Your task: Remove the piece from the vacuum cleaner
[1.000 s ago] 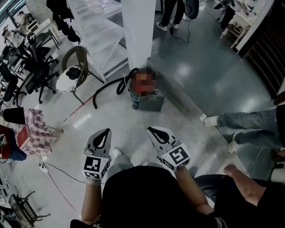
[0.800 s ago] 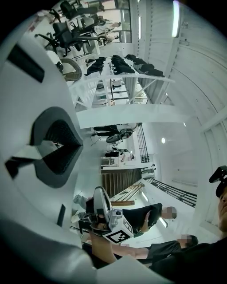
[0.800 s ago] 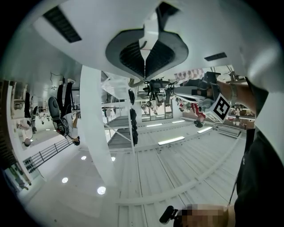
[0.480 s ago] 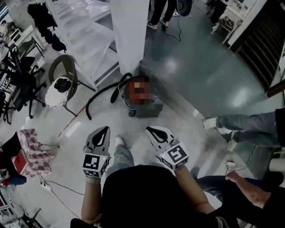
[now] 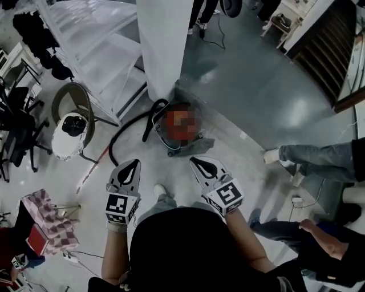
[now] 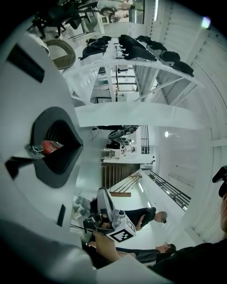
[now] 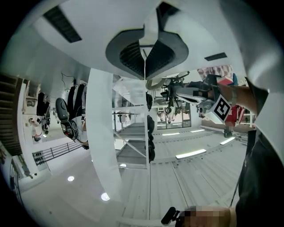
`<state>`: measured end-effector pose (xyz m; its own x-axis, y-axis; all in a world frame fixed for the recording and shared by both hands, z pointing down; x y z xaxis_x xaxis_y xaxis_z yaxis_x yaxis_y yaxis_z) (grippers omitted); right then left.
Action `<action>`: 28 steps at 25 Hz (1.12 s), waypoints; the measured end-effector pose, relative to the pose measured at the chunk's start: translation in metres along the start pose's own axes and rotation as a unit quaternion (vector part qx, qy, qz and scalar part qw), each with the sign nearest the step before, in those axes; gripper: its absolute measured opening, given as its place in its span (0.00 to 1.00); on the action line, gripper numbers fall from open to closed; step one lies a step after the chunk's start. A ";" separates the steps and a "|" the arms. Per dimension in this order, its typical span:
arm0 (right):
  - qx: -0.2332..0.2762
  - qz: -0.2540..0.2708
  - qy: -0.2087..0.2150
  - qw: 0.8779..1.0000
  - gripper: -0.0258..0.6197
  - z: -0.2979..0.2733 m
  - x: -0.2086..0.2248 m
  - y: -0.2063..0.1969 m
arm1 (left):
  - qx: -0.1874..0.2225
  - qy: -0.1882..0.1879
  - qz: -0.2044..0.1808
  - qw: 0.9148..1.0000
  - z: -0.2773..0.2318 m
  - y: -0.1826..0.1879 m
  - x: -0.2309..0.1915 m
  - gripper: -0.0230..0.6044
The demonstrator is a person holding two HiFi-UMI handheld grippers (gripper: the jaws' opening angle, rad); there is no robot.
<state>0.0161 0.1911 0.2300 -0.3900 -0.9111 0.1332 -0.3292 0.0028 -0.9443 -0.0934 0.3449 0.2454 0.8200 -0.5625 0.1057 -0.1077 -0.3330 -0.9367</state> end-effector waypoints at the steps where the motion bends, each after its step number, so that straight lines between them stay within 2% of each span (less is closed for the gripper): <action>1: -0.001 -0.002 -0.007 1.000 0.09 -0.008 0.003 0.001 | 0.001 -0.007 -0.002 1.000 -0.006 0.001 -0.007 0.07; 6: -0.009 -0.007 -0.041 0.999 0.09 -0.032 0.017 0.004 | -0.007 -0.037 -0.002 0.999 -0.028 -0.007 -0.034 0.07; 11: -0.015 -0.012 -0.070 0.997 0.09 -0.029 0.028 0.000 | -0.012 -0.063 -0.007 0.998 -0.048 -0.013 -0.035 0.07; 18: -0.022 -0.044 -0.122 0.991 0.09 -0.007 0.051 -0.016 | -0.014 -0.116 -0.031 0.993 -0.080 -0.008 -0.009 0.07; 28: -0.036 -0.073 -0.149 0.985 0.09 0.021 0.112 -0.043 | -0.033 -0.162 -0.060 0.984 -0.148 -0.001 0.043 0.07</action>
<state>0.0044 0.0809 0.2792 -0.0670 -0.9847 0.1608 -0.4281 -0.1172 -0.8961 -0.1412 0.2088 0.3004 0.9640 -0.2494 0.0922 -0.0270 -0.4368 -0.8991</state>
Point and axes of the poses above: the fingertips, and each gripper's own axes: z backward along the fingers, x to its right, y out of its top, the point moved 2 cm from there along z, backward along the fingers, and after that the axes turned 15 degrees about y, right-handed, at the moved point
